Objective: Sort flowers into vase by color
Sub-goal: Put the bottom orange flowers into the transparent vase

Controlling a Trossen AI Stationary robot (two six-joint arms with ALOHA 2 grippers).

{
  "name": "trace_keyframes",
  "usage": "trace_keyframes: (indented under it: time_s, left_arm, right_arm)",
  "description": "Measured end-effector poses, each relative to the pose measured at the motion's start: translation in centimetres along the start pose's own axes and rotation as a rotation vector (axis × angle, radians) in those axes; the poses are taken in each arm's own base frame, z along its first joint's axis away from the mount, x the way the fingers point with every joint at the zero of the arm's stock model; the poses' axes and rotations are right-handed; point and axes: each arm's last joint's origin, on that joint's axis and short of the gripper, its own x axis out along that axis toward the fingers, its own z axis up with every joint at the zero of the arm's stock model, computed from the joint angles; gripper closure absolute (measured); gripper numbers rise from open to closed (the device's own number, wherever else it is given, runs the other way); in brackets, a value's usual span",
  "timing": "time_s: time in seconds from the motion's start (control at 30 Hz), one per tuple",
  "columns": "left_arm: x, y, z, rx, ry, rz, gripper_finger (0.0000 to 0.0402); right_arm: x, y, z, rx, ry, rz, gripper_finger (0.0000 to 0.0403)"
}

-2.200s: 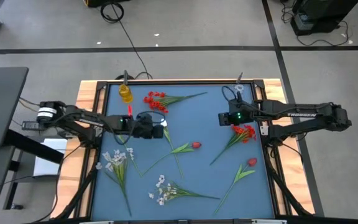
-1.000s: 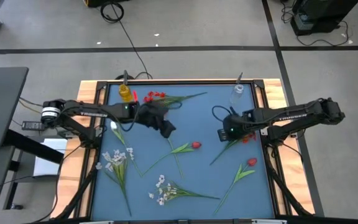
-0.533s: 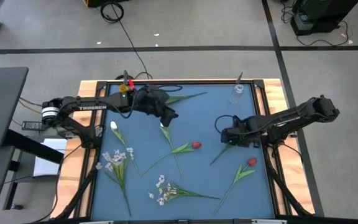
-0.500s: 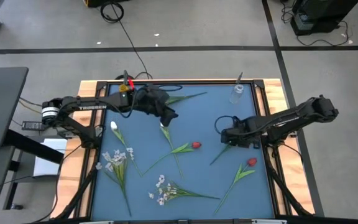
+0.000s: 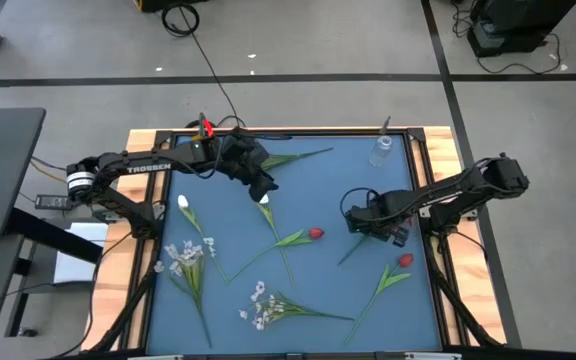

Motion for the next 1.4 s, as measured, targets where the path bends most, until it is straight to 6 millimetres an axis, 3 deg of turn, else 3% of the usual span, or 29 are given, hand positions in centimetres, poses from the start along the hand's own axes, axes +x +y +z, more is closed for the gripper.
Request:
trace_keyframes:
  time_s: [0.2, 0.37, 0.57, 0.63, 0.9, 1.13, 1.4]
  left_arm:
    - [-0.3, 0.8, 0.2, -0.001, -0.003, 0.011, 0.0221]
    - [-0.4, 1.1, 0.3, 0.003, -0.001, 0.003, 0.0221]
    - [-0.4, 1.1, 0.2, 0.011, 0.016, -0.012, 0.0221]
    - [-0.4, 1.1, 0.2, 0.01, 0.019, -0.012, 0.0221]
    - [-0.4, 1.1, -0.1, -0.001, 0.053, -0.026, 0.0221]
    - [-0.4, 1.0, 0.3, 0.007, 0.009, -0.042, 0.0221]
    - [-0.5, 0.4, 1.9, 0.067, -0.153, -0.074, 0.0221]
  right_arm:
    - [1.7, 0.8, 0.4, 0.088, -0.084, -0.038, 0.029]
    - [2.7, 1.3, 0.2, 0.048, -0.123, -0.045, 0.0295]
    - [2.3, 1.0, -0.2, 0.013, -0.135, 0.004, 0.0364]
    - [1.6, 0.7, -0.3, 0.016, -0.144, 0.042, 0.0387]
    - [-3.2, 0.4, -0.6, -0.04, -0.209, 0.307, 0.0391]
    - [-7.7, 1.7, 0.1, -0.292, -0.489, 0.549, 0.0391]
    - [-12.3, 3.3, 1.6, -0.636, -0.825, 0.546, 0.0373]
